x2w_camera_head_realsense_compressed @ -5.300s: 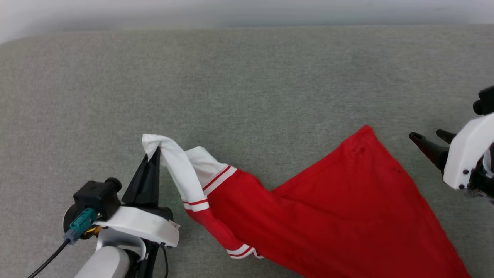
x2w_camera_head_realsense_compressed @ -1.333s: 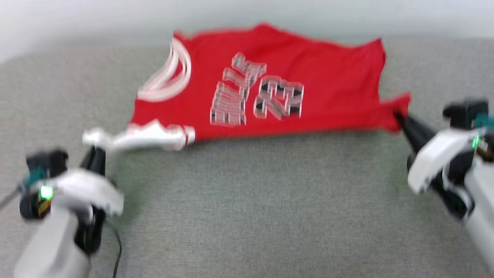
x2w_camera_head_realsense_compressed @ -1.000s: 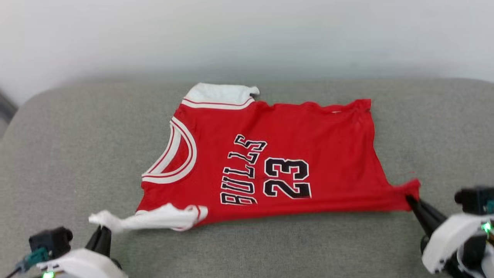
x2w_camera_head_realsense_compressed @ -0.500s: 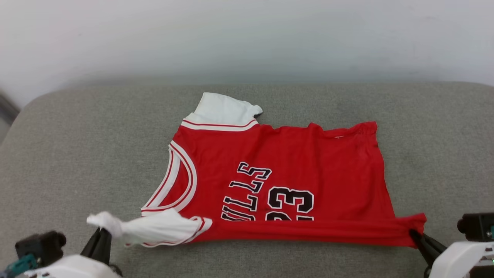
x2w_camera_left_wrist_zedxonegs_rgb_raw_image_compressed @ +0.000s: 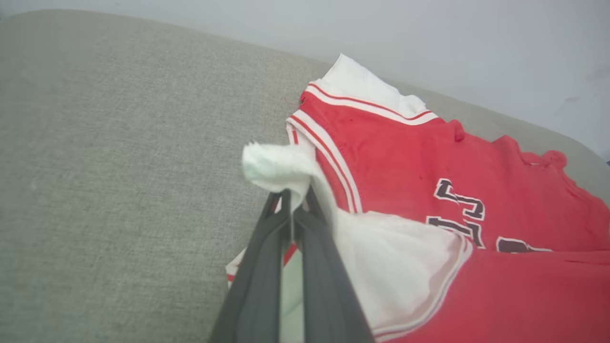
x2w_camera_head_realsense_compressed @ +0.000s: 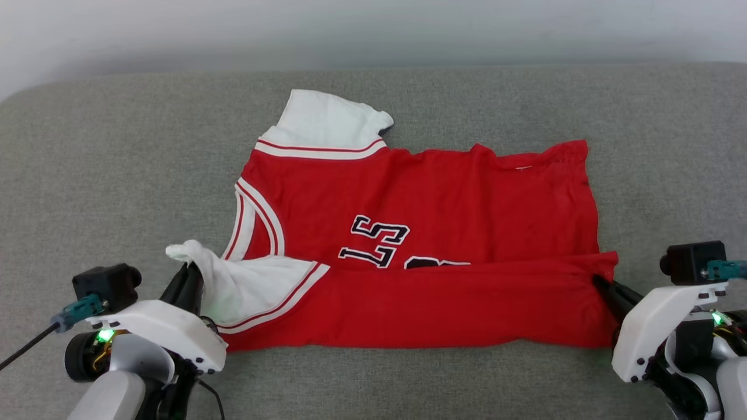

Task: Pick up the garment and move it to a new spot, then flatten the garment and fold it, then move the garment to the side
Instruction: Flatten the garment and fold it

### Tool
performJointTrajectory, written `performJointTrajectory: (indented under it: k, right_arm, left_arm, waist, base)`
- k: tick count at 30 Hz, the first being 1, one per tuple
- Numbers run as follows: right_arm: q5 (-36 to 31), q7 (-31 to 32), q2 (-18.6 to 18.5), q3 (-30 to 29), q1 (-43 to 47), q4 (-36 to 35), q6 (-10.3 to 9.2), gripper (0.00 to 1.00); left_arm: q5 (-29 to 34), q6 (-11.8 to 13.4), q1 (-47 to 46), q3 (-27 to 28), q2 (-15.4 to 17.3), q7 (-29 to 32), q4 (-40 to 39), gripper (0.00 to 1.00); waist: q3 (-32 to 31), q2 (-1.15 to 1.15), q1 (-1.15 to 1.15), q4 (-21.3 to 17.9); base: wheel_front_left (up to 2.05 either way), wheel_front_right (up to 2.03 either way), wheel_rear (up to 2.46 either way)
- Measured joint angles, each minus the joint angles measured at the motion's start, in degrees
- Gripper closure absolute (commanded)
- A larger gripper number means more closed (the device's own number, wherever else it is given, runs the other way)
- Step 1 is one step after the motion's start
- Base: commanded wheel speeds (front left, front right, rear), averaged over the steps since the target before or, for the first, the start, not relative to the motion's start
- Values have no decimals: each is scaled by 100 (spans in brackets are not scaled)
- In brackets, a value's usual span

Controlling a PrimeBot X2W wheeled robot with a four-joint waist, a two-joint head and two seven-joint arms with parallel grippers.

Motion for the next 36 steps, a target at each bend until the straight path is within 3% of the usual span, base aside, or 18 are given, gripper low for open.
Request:
performJointTrajectory:
  k: [6,7,8,9,10,17,24,29,36]
  right_arm:
    - [69,-376,-9,293,-346,770,0,100]
    - [120,-489,-9,318,-384,881,0,87]
    - [142,-595,-16,358,-432,976,1,58]
    - [160,-714,-25,402,-474,1057,1,14]
    - [207,-834,-27,444,-505,1136,1,0]
    - [309,-1976,-121,528,-406,1198,0,0]
    - [-54,-3019,-183,248,-102,650,0,0]
    - [-536,-3372,-119,27,188,63,0,0]
    - [-821,-3242,151,-58,579,-621,0,0]
  left_arm:
    - [-109,-391,-373,-200,-192,36,880,99]
    - [-109,-452,-420,-247,-219,63,993,73]
    - [-151,-502,-471,-263,-250,104,1107,51]
    - [-207,-553,-508,-271,-277,103,1202,0]
    - [-214,-587,-536,-276,-293,90,1281,0]
    - [-386,-737,-580,-171,-257,66,1533,0]
    - [-517,-760,-399,-60,266,542,1151,0]
    - [-572,-711,-364,-108,816,1305,605,0]
    - [-1046,-693,-107,-314,1600,2970,197,0]
  waist:
    - [350,0,0,-45]
    - [383,0,0,-52]
    - [406,0,0,-58]
    - [420,0,0,-63]
    - [421,0,0,-66]
    - [220,0,0,-61]
    - [-188,0,0,-155]
    - [-407,0,-1,-265]
    - [-443,0,-1,-494]
  base:
    - [0,0,0]
    - [0,0,0]
    - [0,0,0]
    - [0,0,0]
    - [0,0,0]
    - [0,0,0]
    - [0,0,0]
    - [0,0,0]
    - [0,0,0]
